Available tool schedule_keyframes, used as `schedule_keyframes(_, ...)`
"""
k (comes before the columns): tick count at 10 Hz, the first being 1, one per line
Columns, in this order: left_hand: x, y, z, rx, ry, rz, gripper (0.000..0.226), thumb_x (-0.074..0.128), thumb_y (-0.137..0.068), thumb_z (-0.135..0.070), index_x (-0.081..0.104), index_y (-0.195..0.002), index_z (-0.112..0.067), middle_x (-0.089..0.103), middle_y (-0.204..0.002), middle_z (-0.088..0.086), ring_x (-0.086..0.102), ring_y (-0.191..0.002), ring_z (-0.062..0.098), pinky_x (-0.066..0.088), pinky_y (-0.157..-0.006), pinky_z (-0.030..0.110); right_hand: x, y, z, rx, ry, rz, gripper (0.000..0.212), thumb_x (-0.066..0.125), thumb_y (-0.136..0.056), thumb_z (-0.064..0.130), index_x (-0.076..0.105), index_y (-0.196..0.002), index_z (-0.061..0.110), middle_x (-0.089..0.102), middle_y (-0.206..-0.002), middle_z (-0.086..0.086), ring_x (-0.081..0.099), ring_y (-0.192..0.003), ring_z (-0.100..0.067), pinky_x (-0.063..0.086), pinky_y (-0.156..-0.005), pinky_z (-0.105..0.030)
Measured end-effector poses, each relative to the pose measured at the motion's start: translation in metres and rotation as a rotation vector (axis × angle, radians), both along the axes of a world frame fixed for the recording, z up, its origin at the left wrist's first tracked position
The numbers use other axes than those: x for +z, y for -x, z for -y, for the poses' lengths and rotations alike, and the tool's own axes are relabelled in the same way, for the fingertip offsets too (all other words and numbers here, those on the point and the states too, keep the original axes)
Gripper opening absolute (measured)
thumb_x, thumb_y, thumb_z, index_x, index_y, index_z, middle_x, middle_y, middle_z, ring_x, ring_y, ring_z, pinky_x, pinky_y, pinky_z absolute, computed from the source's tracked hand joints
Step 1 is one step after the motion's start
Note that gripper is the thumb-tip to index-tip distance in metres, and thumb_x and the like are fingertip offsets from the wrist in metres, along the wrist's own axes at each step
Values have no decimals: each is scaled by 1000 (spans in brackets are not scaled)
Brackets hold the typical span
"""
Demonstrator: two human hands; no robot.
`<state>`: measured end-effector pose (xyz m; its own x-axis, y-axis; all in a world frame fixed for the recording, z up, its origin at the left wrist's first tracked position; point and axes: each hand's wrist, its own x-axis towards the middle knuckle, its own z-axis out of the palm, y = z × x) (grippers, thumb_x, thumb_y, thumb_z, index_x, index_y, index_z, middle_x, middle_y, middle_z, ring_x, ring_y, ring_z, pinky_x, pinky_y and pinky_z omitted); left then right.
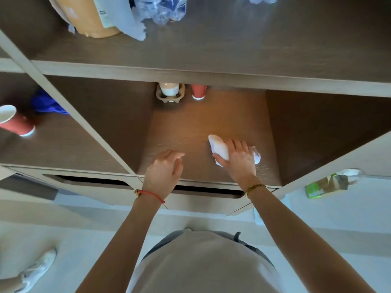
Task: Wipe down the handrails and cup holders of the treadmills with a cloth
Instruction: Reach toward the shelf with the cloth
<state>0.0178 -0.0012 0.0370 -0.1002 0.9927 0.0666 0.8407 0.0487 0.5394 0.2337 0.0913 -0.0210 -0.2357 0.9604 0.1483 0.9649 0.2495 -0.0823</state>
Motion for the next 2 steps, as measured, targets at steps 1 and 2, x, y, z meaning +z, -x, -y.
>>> schedule_keyframes(1,-1,-2,-4,4,7,8,27,50,-97,-15,67,-118,-20,68,-116,-4,65,-101,19,55,-81,34,5,-3,-2,22,41,6,59,52,-86,64,59,-112,12,61,-106,-8,53,-96,-30,41,-85,-41)
schedule_keyframes(2,3,-3,-3,29,-30,14,26,51,-97,-15,67,-117,-20,68,-116,-4,65,-103,19,55,-81,36,19,-9,6,7,59,-93,59,51,-87,63,57,-120,15,59,-114,-5,50,-104,-27,39,-92,-42)
